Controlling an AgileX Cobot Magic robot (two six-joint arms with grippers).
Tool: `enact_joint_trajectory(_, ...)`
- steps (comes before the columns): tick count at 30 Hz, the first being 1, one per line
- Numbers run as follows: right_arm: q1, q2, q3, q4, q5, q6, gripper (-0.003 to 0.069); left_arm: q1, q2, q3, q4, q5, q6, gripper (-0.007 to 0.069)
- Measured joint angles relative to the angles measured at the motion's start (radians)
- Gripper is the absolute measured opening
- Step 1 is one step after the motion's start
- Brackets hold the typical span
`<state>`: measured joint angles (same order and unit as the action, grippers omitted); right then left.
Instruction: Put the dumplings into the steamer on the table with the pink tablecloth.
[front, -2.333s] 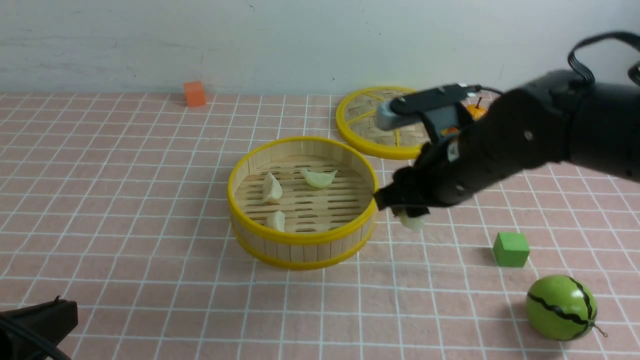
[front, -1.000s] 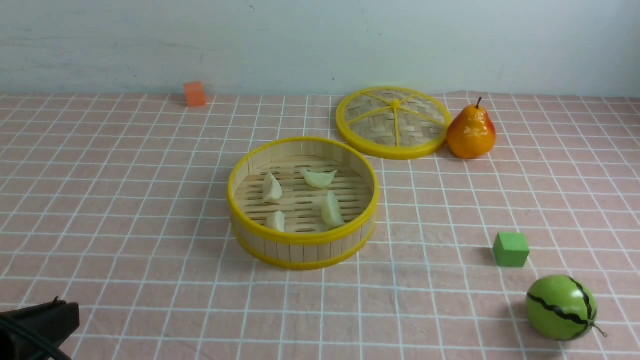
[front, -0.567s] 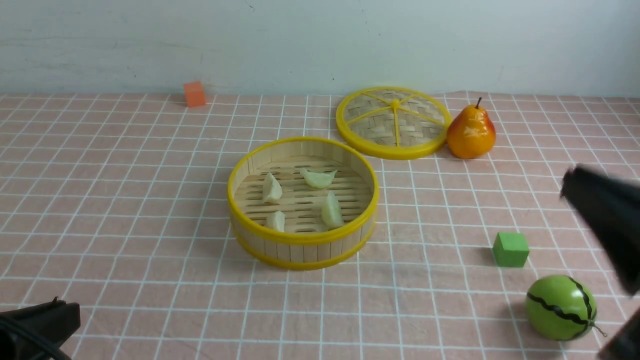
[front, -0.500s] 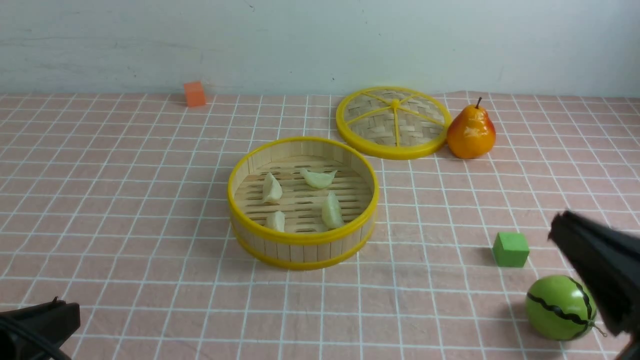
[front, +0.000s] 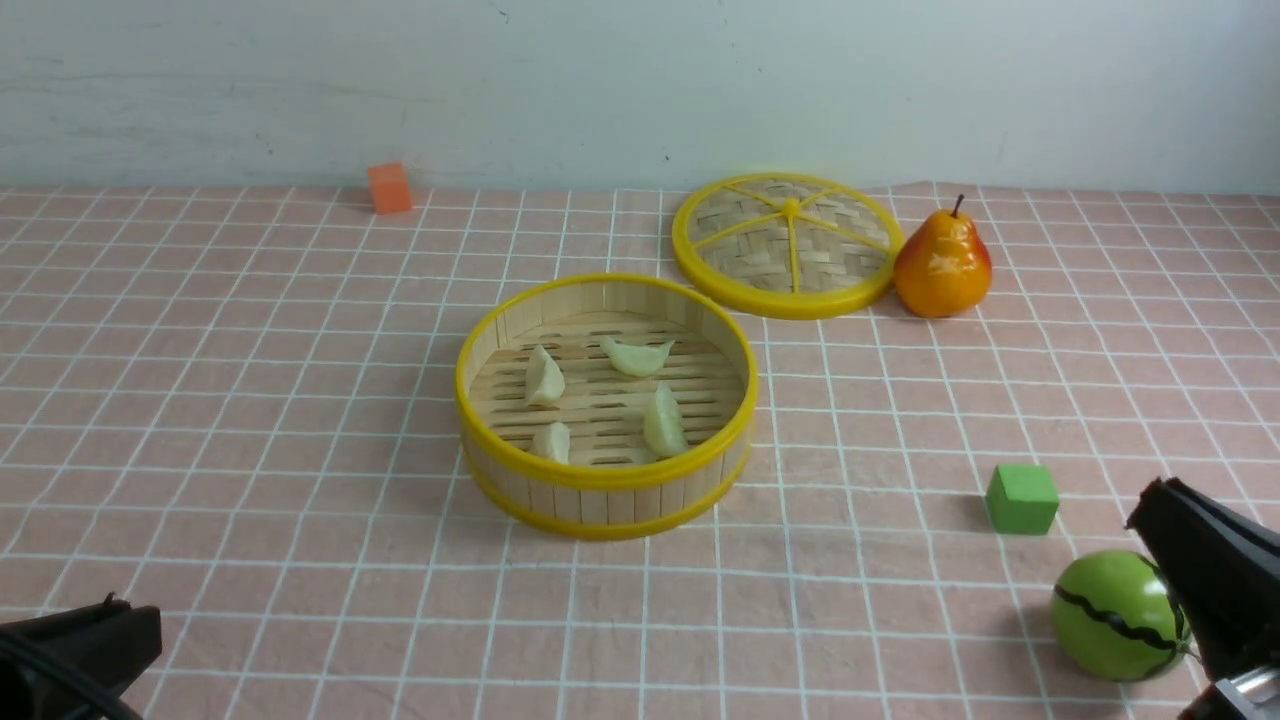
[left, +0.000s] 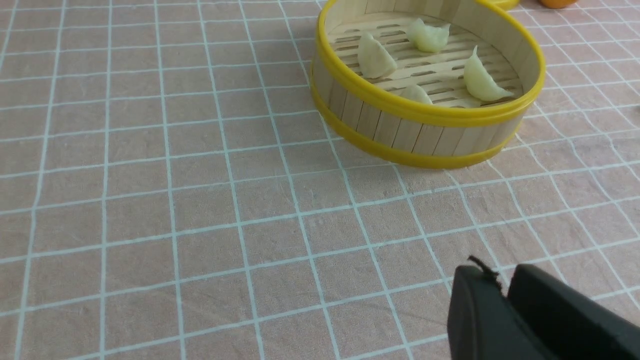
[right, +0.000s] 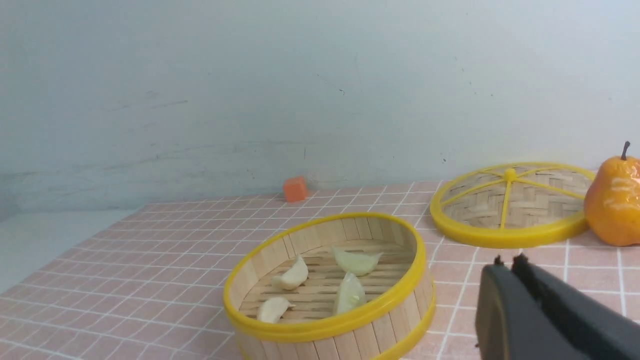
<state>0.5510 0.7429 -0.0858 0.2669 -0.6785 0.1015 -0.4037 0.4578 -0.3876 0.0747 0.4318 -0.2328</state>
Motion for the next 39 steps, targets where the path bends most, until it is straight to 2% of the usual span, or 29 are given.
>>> enact_joint_trajectory(9, 0.0, 0.004, 0.08, 0.041, 0.079, -0.038, 0.0012, 0.0, 0.0, 0.0, 0.0, 0.0, 0.0, 0.0092)
enact_joint_trajectory(12, -0.002, -0.049, 0.109, 0.061, 0.258, -0.139, 0.0001, 0.0, 0.0, 0.0, 0.0, 0.002, 0.0, 0.0097)
enact_joint_trajectory(14, -0.008, -0.091, 0.109, 0.07, 0.312, -0.187, 0.0, 0.0, 0.0, 0.0, 0.0, 0.005, 0.0, 0.0099)
enact_joint_trajectory(16, -0.046, -0.255, 0.109, 0.084, 0.461, -0.349, 0.0, 0.0, 0.0, 0.0, 0.0, 0.01, 0.0, 0.0102)
enact_joint_trajectory(17, -0.051, -0.269, 0.109, 0.085, 0.473, -0.349, 0.0, 0.0, 0.0, 0.0, 0.0, 0.01, 0.0, 0.0102)
enact_joint_trajectory(18, -0.097, -0.389, 0.109, 0.091, 0.579, -0.432, 0.0, 0.0, 0.0, 0.0, 0.0, 0.01, 0.0, 0.0102)
enact_joint_trajectory(19, -0.112, -0.405, 0.109, 0.092, 0.592, -0.449, 0.0, 0.0, 0.0, 0.0, 0.0, 0.01, 0.0, 0.0102)
enact_joint_trajectory(20, -0.178, -0.55, 0.11, 0.101, 0.711, -0.498, 0.0, 0.0, 0.0, 0.0, 0.0, 0.011, 0.0, 0.0102)
enact_joint_trajectory(22, -0.283, -0.687, 0.11, 0.106, 0.837, -0.521, 0.0, 0.0, 0.0, 0.0, 0.0, 0.012, 0.0, 0.0102)
enact_joint_trajectory(23, -0.295, -0.687, 0.11, 0.107, 0.848, -0.522, 0.0, 0.0, 0.0, 0.0, 0.0, 0.012, 0.0, 0.0102)
enact_joint_trajectory(25, -0.451, -0.747, 0.11, 0.117, 0.989, -0.524, 0.0, 0.0, -0.001, 0.0, 0.0, 0.018, 0.0, 0.0107)
enact_joint_trajectory(26, -0.463, -0.747, 0.11, 0.119, 0.999, -0.524, 0.0, 0.0, -0.001, 0.0, 0.0, 0.018, 0.0, 0.0107)
enact_joint_trajectory(27, -0.56, -0.748, 0.109, 0.13, 1.047, -0.5, 0.0, 0.0, 0.0, 0.0, 0.0, 0.024, 0.0, 0.0109)
enact_joint_trajectory(28, -0.56, -0.748, 0.109, 0.133, 1.051, -0.492, 0.0, 0.0, 0.0, 0.0, 0.0, 0.024, 0.0, 0.0109)
enact_joint_trajectory(29, -0.63, -0.747, 0.106, 0.139, 1.075, -0.446, 0.0, 0.0, 0.0, 0.0, 0.0, 0.025, 0.0, 0.011)
enact_joint_trajectory(30, -0.65, -0.751, 0.104, 0.135, 1.082, -0.418, 0.0, 0.0, 0.001, 0.0, 0.0, 0.028, 0.0, 0.011)
enact_joint_trajectory(35, -0.652, -0.752, 0.1, 0.038, 1.091, -0.274, 0.0, 0.0, 0.003, 0.0, 0.0, 0.034, 0.0, 0.0114)
enact_joint_trajectory(39, -0.566, -0.753, 0.1, -0.078, 1.085, -0.124, 0.0, 0.0, 0.003, 0.0, 0.0, 0.039, 0.0, 0.0122)
